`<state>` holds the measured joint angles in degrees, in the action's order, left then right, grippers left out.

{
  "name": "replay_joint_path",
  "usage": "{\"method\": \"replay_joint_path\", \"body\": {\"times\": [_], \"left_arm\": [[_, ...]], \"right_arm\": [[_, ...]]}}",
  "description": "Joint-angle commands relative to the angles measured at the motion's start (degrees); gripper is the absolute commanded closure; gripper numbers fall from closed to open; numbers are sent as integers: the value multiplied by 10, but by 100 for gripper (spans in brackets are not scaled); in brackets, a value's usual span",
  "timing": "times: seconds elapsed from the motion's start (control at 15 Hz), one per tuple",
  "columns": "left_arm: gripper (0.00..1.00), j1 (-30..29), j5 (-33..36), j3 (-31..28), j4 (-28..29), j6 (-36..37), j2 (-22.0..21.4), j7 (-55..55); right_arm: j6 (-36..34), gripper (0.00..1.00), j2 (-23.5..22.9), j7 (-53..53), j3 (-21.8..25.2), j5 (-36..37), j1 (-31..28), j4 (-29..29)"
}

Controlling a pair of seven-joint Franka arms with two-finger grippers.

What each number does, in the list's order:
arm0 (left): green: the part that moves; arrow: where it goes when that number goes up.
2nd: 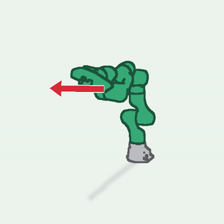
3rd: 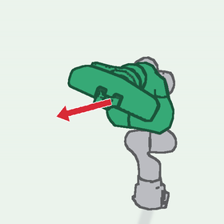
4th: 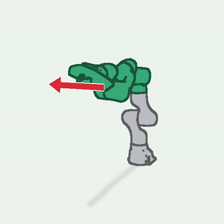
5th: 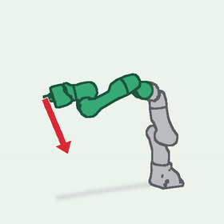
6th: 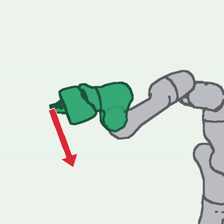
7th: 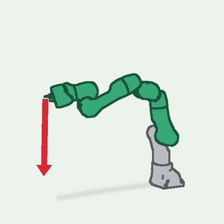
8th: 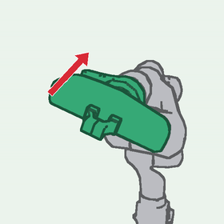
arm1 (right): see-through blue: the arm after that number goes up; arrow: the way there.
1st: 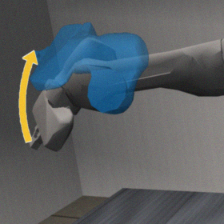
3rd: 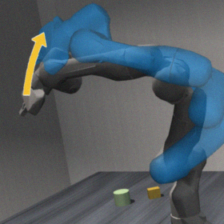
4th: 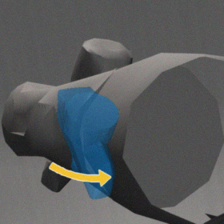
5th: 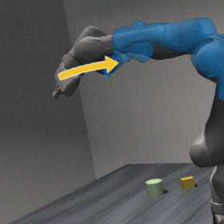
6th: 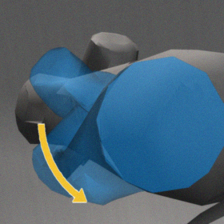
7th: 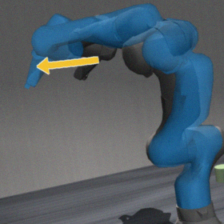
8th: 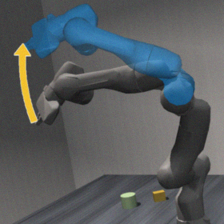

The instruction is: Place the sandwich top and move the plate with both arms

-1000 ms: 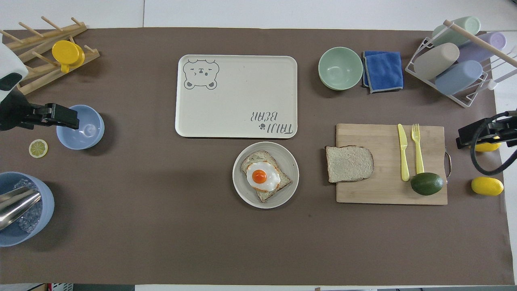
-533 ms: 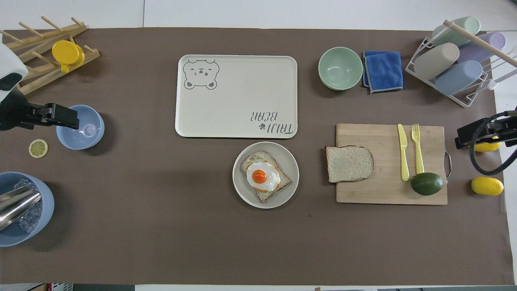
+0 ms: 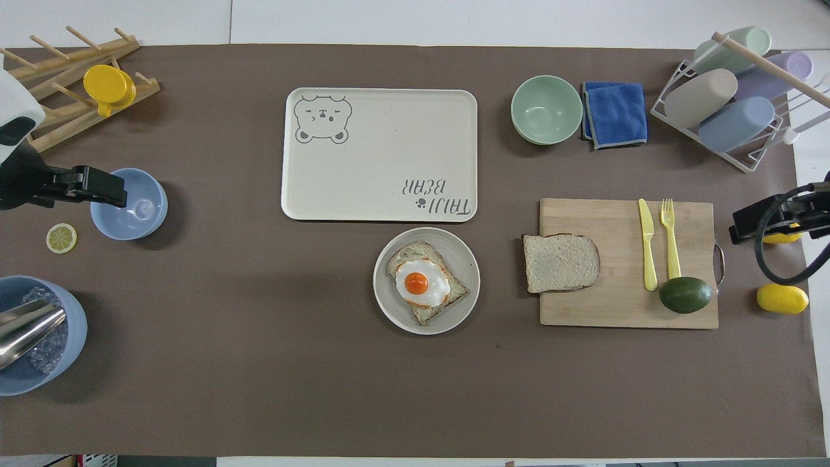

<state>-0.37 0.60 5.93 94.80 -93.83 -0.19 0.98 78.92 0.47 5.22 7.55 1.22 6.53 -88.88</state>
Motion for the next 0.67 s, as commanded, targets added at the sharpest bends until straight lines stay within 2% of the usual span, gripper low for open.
{"method": "replay_joint_path", "body": {"times": [0.0, 0.13, 0.33, 0.47, 0.6], "left_arm": [[0, -5, 9, 3, 1, 6, -7, -3], [0, -5, 9, 3, 1, 6, -8, -3], [0, -5, 10, 3, 1, 6, -7, -3], [0, -5, 9, 3, 1, 6, -7, -3], [0, -5, 9, 3, 1, 6, -7, -3]], "right_arm": [[30, 0, 2, 23, -1, -15, 47, -16], [45, 0, -9, -23, -2, 10, 134, -23], [89, 0, -77, -154, -2, 33, 234, -24], [137, 0, -127, -218, -2, 40, 266, -25], [172, 0, -149, -240, -2, 64, 284, -55]]}}
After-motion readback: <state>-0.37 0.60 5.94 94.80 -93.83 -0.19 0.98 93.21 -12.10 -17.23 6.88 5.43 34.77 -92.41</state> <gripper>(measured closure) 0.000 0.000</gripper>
